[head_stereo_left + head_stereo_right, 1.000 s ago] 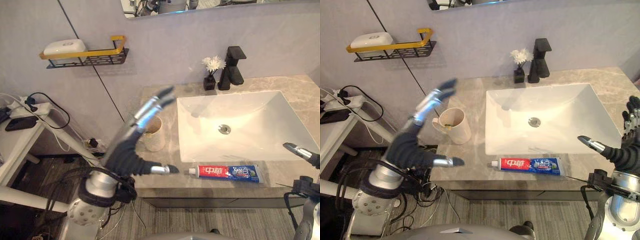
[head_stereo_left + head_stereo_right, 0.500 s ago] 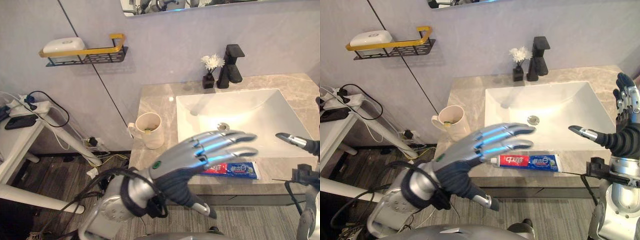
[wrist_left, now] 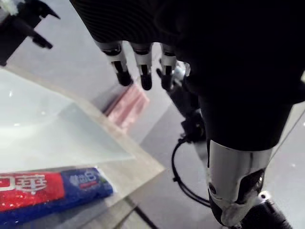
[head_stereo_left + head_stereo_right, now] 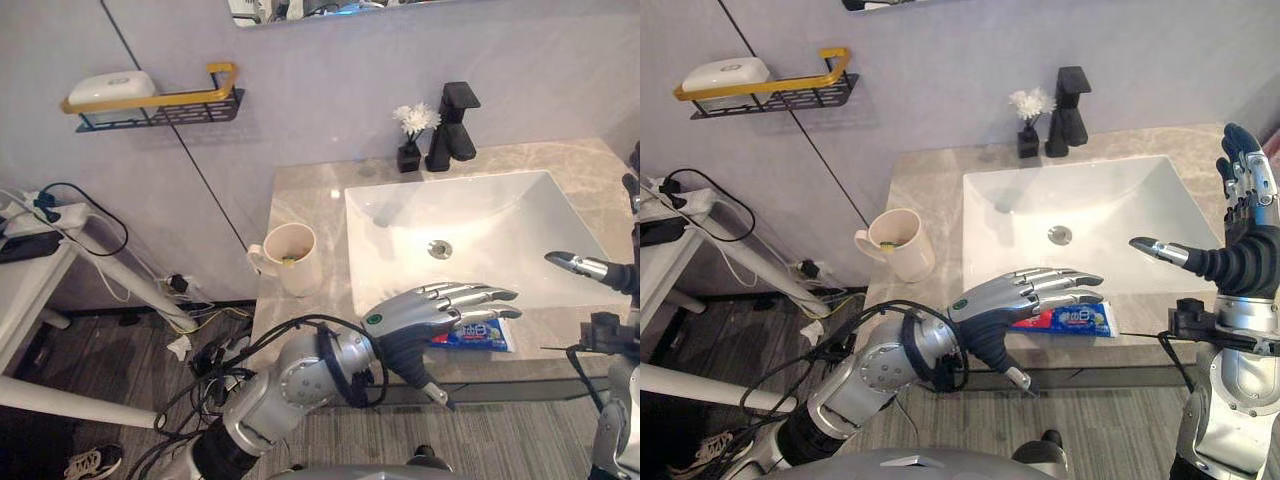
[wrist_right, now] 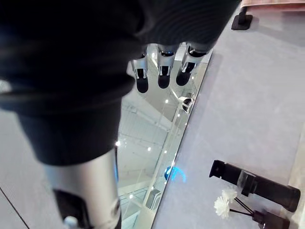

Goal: Organize washtable

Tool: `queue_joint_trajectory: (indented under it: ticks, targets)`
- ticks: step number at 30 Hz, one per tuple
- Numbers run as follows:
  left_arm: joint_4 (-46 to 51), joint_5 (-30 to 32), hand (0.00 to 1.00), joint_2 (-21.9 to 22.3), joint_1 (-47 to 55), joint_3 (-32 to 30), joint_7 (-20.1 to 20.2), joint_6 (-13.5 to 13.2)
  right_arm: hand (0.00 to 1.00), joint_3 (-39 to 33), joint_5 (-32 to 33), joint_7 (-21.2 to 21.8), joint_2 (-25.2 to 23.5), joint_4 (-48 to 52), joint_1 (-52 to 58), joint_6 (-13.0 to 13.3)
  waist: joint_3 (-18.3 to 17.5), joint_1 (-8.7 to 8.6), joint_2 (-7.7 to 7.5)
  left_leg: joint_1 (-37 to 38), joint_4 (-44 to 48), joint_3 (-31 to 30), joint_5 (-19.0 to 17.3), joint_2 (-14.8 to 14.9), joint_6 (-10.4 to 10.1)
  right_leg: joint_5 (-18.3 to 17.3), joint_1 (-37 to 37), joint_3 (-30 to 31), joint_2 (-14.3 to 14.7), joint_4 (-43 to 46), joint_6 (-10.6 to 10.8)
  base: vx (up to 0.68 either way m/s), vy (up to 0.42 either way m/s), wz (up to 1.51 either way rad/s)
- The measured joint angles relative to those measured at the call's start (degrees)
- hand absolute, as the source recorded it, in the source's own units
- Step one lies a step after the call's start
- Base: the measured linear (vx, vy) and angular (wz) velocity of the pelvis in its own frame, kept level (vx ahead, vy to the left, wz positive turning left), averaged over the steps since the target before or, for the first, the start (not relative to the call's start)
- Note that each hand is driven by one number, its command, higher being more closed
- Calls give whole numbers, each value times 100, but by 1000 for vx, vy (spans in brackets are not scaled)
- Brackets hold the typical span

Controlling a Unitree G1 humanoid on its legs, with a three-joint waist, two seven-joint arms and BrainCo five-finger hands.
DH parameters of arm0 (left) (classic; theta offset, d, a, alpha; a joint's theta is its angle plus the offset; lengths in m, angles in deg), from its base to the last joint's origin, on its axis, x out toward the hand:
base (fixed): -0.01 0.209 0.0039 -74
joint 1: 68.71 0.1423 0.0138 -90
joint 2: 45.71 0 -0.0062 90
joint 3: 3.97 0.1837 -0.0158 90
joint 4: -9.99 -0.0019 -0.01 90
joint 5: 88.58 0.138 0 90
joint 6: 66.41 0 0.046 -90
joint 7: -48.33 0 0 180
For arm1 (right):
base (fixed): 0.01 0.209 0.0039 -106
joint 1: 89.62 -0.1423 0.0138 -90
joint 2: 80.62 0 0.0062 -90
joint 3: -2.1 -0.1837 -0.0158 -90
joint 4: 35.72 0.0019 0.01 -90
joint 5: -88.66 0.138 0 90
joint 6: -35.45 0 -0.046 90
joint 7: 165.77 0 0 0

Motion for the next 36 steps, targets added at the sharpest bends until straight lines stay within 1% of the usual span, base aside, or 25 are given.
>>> queue_joint_trajectory:
  ticks: [3, 4, 7, 10, 13, 15, 17, 21, 24, 30, 36]
  targets:
    - [-188, 51, 0, 118, -75, 14, -16, 44, 0, -115, 0, 6, -9, 105, 36, -25, 2, -6, -3, -33, 25, 81, 0, 13, 0, 4, -139, 122, 8, 36, -2, 5, 3, -15]
    - [-284, 160, 0, 141, -134, 24, -18, 75, 0, -225, 1, -3, -17, 201, 90, -22, 3, -14, -4, -33, 37, 85, 0, 23, -1, 5, -144, 125, 15, 40, -2, 18, -8, -5]
    - [-507, 234, 0, 150, -229, 17, -32, 166, 0, -435, 1, -23, -19, 210, 108, -22, 16, -49, -24, -28, 41, 130, -3, 57, -5, 6, -168, 164, 46, 44, -4, 9, -10, -7]
    - [-676, 453, 0, 195, -230, 17, -39, 190, 0, -450, 1, -59, -21, 210, 114, -25, 16, -51, -25, -28, 42, 239, -9, 86, -15, 8, -229, 259, 73, 48, -8, -5, -8, -14]
    - [-944, 570, 0, 369, -230, 17, -130, 200, 0, -461, 1, -63, -50, 210, 135, -27, 17, -88, -27, -31, 41, 292, -22, 91, -31, 9, -241, 307, 78, 51, -8, -3, 3, -12]
    - [-1125, 681, 0, 408, -233, 18, -157, 222, 0, -462, 1, -67, -57, 210, 135, -31, 17, -94, -27, -31, 42, 399, -31, 98, -34, 9, -331, 422, 87, 85, -9, 0, 7, -22]
    - [-1332, 819, 0, 431, -285, 19, -166, 248, 0, -472, 1, -92, -60, 210, 138, -120, 20, -156, -30, -30, 41, 446, -32, 101, -34, 9, -376, 461, 88, 122, -10, 5, 5, -15]
    - [-1656, 1061, 0, 528, -500, 14, -218, 318, 0, -601, 4, -170, -186, 210, 143, -142, 26, -159, -40, -27, 41, 571, -35, 110, -37, 24, -468, 589, 99, 152, -21, -6, 5, -13]
    - [-1856, 1242, 0, 550, -523, 16, -249, 334, 0, -618, 4, -201, -186, 210, 171, -144, 28, -165, -43, -29, 48, 640, -38, 143, -41, 34, -520, 646, 133, 169, -32, -8, -11, -11]
    - [-1967, 1342, 0, 548, -538, -4, -263, 388, 0, -657, 5, -222, -186, 211, 182, -144, 29, -159, -45, -33, 96, 655, -52, 209, -67, 37, -520, 675, 192, 168, -34, -3, -10, -3]
    - [-1864, 1341, 0, 523, -537, -371, -275, 429, 0, -681, 4, -223, -301, 210, 217, -145, 27, -145, -43, -44, 109, 645, -52, 216, -67, 40, -516, 665, 193, 168, -30, 0, 0, 0]
